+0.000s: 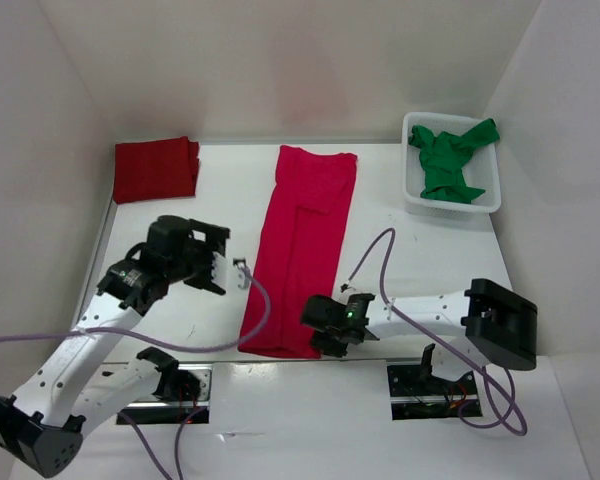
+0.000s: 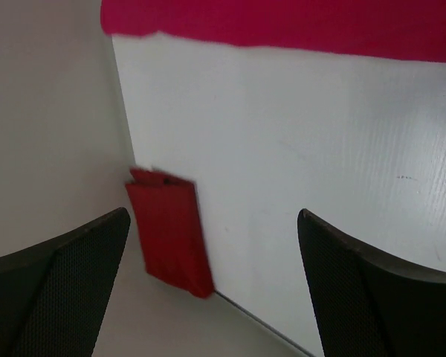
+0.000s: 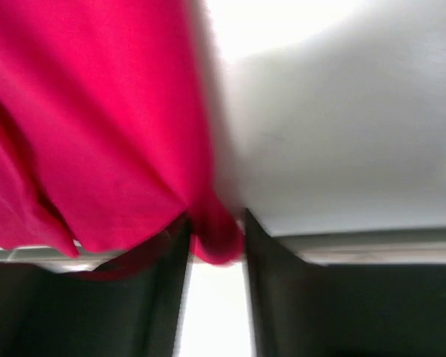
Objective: Fold and stack the t-shirts
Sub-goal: Rotate the tshirt 80 degrees
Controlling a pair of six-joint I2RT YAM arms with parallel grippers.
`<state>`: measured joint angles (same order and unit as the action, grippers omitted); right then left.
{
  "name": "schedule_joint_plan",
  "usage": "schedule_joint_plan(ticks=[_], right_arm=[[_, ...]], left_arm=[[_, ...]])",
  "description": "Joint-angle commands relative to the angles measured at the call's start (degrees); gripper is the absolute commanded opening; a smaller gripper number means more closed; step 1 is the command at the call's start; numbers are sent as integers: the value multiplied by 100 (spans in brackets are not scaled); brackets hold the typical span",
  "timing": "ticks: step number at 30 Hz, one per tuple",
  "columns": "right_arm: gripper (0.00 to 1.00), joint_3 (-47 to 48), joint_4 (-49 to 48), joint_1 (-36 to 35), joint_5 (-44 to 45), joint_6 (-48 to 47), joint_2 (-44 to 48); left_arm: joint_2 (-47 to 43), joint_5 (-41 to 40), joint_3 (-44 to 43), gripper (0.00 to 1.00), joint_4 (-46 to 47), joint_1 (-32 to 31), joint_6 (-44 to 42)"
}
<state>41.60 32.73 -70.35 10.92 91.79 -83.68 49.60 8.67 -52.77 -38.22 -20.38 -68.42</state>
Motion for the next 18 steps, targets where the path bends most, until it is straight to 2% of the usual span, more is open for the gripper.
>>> schedule_joint_plan(ticks=[1, 2, 3, 5, 6, 11, 13, 18], right_arm=[[43, -337, 481, 3, -107, -2, 395], [55, -337, 480, 3, -160, -3, 396], [59, -242, 480, 3, -160, -90, 475], [68, 21, 716, 3, -12, -170, 475], [68, 110, 778, 3, -11, -231, 475], [71, 304, 726, 3, 51, -337, 528], [73, 243, 578, 3, -2, -337, 589], [73, 173, 401, 56, -168, -390, 590]], left_arm=[[31, -129, 380, 100, 78, -816, -1619], [-55, -59, 747, 100, 8, -1018, -1917], [-274, 133, 968, 100, -54, -1412, -2442], [-591, 336, 1564, 100, -194, -1766, -2876], [-897, 407, 1734, 100, -491, -2037, -3313], [-1155, 338, 2069, 100, -1635, -2339, -4152], [-1155, 285, 2218, 100, -1636, -2523, -4249], [-699, 346, 2727, 100, -908, -2953, -4390]])
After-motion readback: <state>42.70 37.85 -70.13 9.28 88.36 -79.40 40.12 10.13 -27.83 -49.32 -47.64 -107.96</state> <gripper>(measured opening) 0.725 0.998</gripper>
